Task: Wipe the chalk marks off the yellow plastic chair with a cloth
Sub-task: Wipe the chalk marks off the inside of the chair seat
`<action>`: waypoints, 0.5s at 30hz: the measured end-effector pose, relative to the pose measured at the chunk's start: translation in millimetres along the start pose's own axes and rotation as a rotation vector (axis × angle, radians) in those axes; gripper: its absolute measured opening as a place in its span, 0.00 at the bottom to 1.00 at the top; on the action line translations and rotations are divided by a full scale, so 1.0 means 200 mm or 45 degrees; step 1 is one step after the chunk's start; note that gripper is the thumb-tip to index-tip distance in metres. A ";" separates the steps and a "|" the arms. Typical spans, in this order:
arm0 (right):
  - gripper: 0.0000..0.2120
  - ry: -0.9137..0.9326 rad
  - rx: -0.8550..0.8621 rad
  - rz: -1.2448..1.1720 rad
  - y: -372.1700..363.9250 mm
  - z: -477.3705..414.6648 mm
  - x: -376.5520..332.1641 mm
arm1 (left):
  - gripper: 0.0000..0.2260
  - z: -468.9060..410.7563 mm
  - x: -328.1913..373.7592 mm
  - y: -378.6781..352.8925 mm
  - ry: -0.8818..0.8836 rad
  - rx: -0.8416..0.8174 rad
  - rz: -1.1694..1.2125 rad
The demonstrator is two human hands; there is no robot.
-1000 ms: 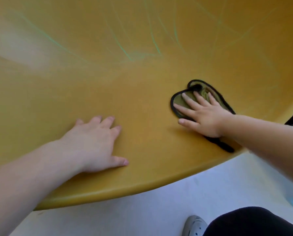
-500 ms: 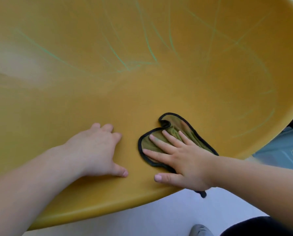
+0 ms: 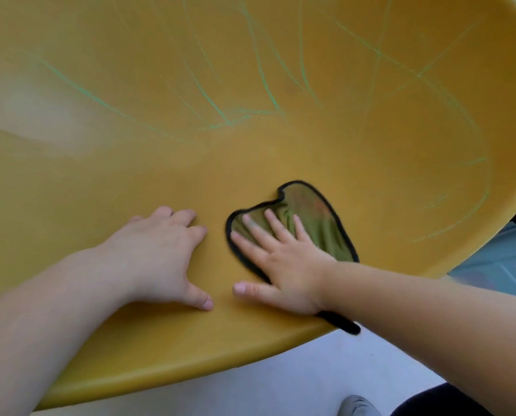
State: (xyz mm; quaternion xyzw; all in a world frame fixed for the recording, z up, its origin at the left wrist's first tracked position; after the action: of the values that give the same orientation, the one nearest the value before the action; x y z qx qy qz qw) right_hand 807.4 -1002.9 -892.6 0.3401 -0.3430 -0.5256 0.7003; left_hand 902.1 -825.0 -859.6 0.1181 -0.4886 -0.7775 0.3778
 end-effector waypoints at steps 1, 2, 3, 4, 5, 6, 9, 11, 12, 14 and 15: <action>0.44 0.092 -0.010 0.015 -0.01 0.07 -0.04 | 0.55 -0.01 0.00 0.00 0.011 -0.005 0.006; 0.41 0.156 -0.022 0.035 -0.03 0.13 -0.04 | 0.55 -0.01 -0.01 0.00 0.021 -0.018 0.023; 0.40 0.184 -0.031 0.060 -0.05 0.17 0.01 | 0.56 -0.02 -0.01 0.00 0.030 -0.032 0.048; 0.39 0.163 -0.039 0.101 -0.06 0.19 0.09 | 0.56 -0.02 -0.01 -0.01 0.036 -0.046 0.073; 0.38 0.093 -0.041 0.159 -0.07 0.18 0.21 | 0.56 -0.03 -0.02 -0.01 0.038 -0.056 0.091; 0.39 -0.028 -0.039 0.222 -0.06 0.16 0.35 | 0.56 -0.03 -0.02 -0.01 0.036 -0.061 0.100; 0.42 -0.468 -0.019 0.362 0.01 0.06 0.74 | 0.56 -0.03 -0.03 -0.02 0.027 -0.058 0.103; 0.44 -0.633 0.016 0.342 0.04 -0.03 0.81 | 0.56 -0.04 -0.03 -0.02 0.024 -0.054 0.107; 0.46 -0.676 0.041 0.286 0.04 -0.09 0.78 | 0.56 -0.04 -0.03 -0.02 0.023 -0.053 0.111; 0.49 -0.673 0.069 0.151 0.04 -0.18 0.63 | 0.56 -0.04 -0.02 -0.02 0.023 -0.051 0.119; 0.50 -0.616 0.072 0.104 0.03 -0.21 0.53 | 0.55 -0.04 -0.02 -0.01 0.026 -0.052 0.121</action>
State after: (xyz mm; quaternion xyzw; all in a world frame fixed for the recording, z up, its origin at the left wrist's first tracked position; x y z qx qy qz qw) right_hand 868.5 -1099.9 -896.6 0.2096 -0.5287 -0.5533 0.6086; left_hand 908.4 -827.1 -866.9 0.0949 -0.4738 -0.7673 0.4217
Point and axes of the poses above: each hand's wrist, its own z-axis away from the middle knuckle, its own y-axis out of the back of the hand, x = y × z, the point moved 3 cm from there along -z, towards the middle knuckle, and after that the axes turned 12 degrees about z, right-handed, at the moved point
